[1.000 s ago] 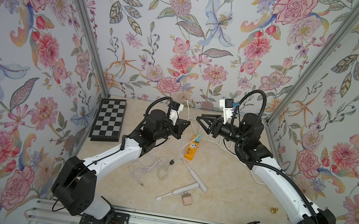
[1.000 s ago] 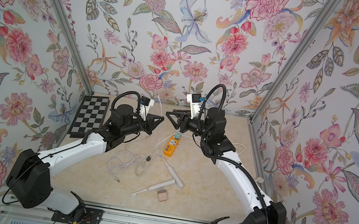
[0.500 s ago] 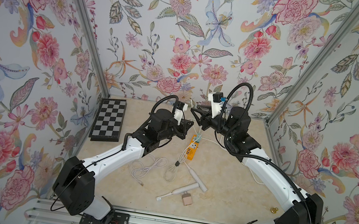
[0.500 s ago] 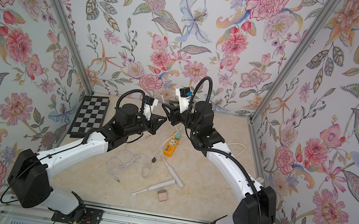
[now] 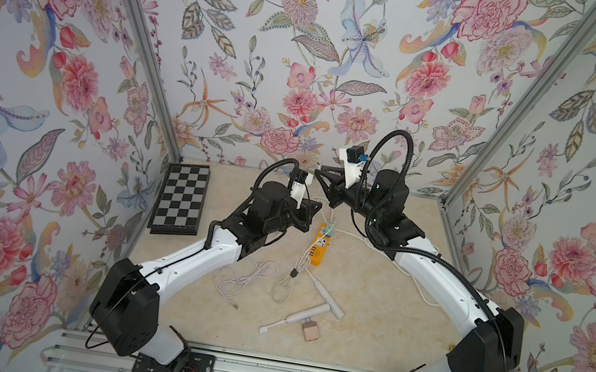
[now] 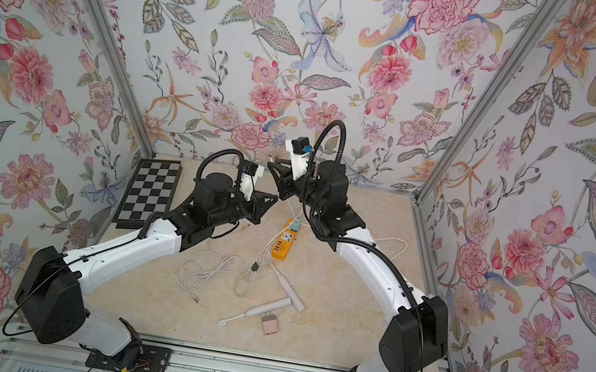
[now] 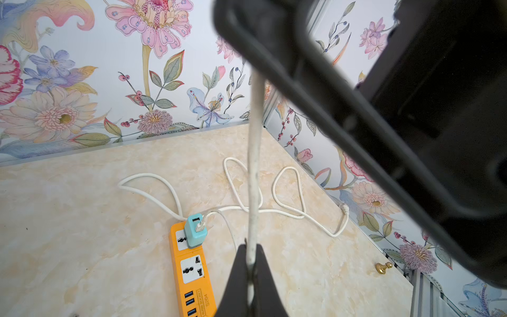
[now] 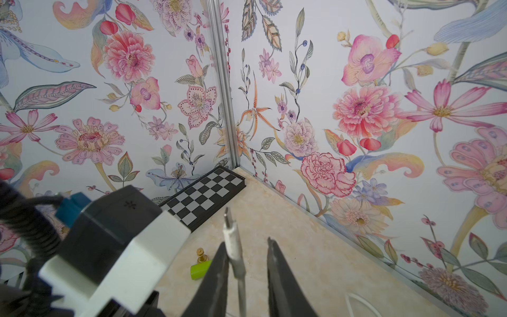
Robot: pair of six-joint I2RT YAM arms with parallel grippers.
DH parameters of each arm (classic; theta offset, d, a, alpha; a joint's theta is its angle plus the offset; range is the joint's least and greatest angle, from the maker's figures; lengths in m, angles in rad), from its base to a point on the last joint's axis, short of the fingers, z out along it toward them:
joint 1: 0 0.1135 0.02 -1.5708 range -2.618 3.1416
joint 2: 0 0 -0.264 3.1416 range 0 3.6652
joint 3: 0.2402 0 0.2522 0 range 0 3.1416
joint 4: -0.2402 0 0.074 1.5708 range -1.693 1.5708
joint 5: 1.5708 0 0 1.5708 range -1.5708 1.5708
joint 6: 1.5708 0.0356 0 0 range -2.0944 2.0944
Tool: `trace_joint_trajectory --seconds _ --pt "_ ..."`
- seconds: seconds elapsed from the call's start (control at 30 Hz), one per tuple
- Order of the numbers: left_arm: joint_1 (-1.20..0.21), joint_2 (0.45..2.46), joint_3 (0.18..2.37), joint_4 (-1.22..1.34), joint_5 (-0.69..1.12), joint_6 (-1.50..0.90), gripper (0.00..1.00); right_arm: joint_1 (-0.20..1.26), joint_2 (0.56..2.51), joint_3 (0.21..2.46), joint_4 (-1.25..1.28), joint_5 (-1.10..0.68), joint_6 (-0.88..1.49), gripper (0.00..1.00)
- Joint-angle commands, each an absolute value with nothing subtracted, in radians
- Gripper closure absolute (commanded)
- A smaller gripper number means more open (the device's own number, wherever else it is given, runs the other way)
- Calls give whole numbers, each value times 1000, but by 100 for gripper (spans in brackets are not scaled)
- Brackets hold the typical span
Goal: Charge the electric toothbrush
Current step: Pick up the charging cable from the center of the board.
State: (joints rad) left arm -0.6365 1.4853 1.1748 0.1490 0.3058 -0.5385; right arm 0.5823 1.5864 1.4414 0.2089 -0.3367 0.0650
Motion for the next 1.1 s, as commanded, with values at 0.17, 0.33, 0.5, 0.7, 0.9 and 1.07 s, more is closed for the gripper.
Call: trace_joint_trajectory --seconds 0.17,0.33,0.5,0.7,0.9,1.07 --pt "-650 1489 1204 138 279 -531 100 592 1602 1475 256 -340 36 84" --pt "-651 1491 1202 134 279 -528 100 588 1602 1480 262 -358 34 99" --pt "-657 1482 1205 119 260 -515 100 568 1592 1483 268 -388 54 100" --pt "-661 1450 1230 72 202 -486 73 512 1564 1528 170 -399 69 100" --pt "-663 1340 1149 78 84 -480 52 399 1534 1596 75 -391 125 100" --pt "-663 1257 1068 46 -24 -483 43 293 1539 1687 -28 -421 180 100"
